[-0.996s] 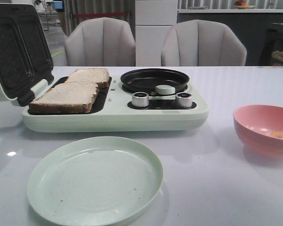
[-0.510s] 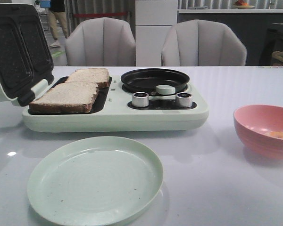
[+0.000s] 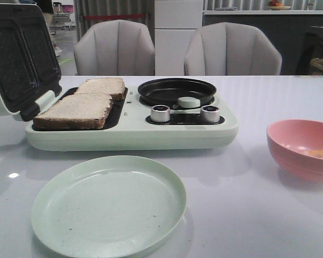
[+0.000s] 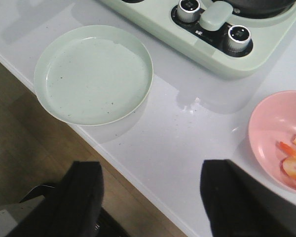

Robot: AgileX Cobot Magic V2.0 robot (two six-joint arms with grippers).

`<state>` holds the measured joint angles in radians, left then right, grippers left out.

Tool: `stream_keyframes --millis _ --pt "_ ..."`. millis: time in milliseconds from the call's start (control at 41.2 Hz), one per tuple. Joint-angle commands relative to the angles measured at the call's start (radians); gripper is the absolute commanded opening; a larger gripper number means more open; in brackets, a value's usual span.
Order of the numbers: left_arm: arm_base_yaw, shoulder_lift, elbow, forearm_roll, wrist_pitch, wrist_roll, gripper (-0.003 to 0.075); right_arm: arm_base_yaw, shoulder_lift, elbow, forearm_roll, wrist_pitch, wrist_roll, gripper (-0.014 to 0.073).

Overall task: Make breakfast with bread and shrimp
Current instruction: 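Grasp the grill lid handle with the left gripper and close the lid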

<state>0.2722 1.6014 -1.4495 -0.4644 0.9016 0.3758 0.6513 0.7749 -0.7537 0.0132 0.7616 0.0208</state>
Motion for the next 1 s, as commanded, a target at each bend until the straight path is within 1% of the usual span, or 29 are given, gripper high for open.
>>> stream_keyframes --millis 0,170,291,413,607,753,899,971 --pt "0.000 0.035 -0.099 -0.070 -0.040 0.006 0.0098 -0.001 -0.008 -0.026 -0.006 -0.064 0.000 0.0519" --pt "-0.004 0.114 -0.180 -0.144 -0.040 0.010 0.0098 -0.001 -0.008 -0.026 -0.006 -0.064 0.000 0.0519" --pt "-0.027 0.112 -0.183 -0.167 -0.050 0.065 0.0098 -0.001 -0.008 -0.026 -0.006 -0.065 0.000 0.0519" --pt "-0.064 0.112 -0.183 -0.192 -0.039 0.076 0.0098 -0.001 -0.008 -0.026 -0.006 -0.065 0.000 0.0519" --pt "-0.134 0.110 -0.183 -0.223 -0.013 0.088 0.0098 -0.001 -0.008 -0.026 -0.006 -0.065 0.000 0.0519" --pt "-0.210 0.102 -0.183 -0.250 -0.003 0.115 0.0098 -0.001 -0.008 -0.026 -0.006 -0.065 0.000 0.0519" --pt "-0.287 0.059 -0.170 -0.250 -0.005 0.115 0.0098 -0.001 -0.008 -0.026 -0.006 -0.065 0.000 0.0519" --pt "-0.329 0.018 -0.137 -0.250 -0.017 0.116 0.0098 -0.001 -0.008 -0.026 -0.006 -0.065 0.000 0.0519"
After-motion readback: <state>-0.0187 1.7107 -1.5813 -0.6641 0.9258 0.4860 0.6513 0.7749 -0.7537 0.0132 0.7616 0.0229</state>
